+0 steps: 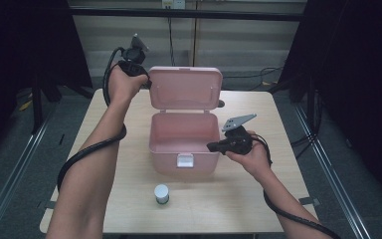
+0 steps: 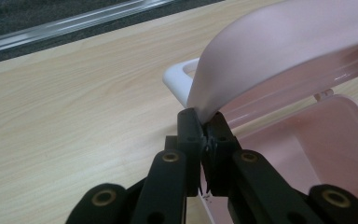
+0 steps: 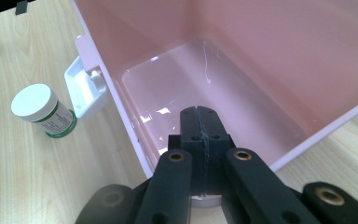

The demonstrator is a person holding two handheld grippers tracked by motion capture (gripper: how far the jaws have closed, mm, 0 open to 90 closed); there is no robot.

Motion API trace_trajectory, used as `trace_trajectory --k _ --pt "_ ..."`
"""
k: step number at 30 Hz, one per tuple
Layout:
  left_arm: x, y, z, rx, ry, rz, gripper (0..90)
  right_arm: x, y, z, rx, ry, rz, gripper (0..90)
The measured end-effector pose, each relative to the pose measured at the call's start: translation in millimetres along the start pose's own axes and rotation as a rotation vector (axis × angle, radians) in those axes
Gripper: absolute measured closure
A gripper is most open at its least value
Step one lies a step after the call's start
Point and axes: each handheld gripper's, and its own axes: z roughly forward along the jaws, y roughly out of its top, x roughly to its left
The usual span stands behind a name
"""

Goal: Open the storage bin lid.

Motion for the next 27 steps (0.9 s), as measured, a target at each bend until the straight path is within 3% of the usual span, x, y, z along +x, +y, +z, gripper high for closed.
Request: trace_trajectory --k 22,27 --pt "9.6 14.8 12.3 0.007 -0.01 -0.012 87.4 -1.1 -0.4 0.0 -0.003 0.011 -0.005 90.0" --pt "12.2 17.8 16.6 -0.002 -0.021 -0.034 87.3 -1.4 0.1 -0.1 0.003 0.01 -0.01 90.0"
